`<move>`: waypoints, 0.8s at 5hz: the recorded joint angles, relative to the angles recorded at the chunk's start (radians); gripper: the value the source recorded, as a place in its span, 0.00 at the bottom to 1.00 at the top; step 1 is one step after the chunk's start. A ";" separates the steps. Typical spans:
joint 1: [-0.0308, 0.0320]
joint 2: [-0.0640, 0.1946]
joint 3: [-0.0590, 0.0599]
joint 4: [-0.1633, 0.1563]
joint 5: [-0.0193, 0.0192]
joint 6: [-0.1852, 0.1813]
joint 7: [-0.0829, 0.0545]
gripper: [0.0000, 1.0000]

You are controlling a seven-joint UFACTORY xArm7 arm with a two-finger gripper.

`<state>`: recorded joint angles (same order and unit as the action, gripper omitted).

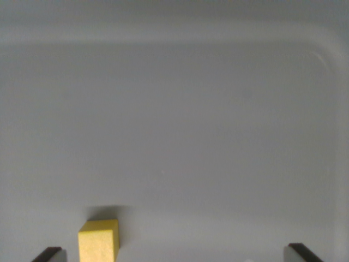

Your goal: Pick yellow cube

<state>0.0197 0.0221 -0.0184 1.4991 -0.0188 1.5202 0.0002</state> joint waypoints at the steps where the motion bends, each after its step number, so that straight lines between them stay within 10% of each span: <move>1: 0.0023 0.002 0.002 -0.019 0.0017 -0.019 0.002 0.00; 4: 0.0051 0.005 0.005 -0.042 0.0038 -0.044 0.005 0.00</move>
<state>0.0248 0.0272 -0.0129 1.4570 -0.0150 1.4764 0.0051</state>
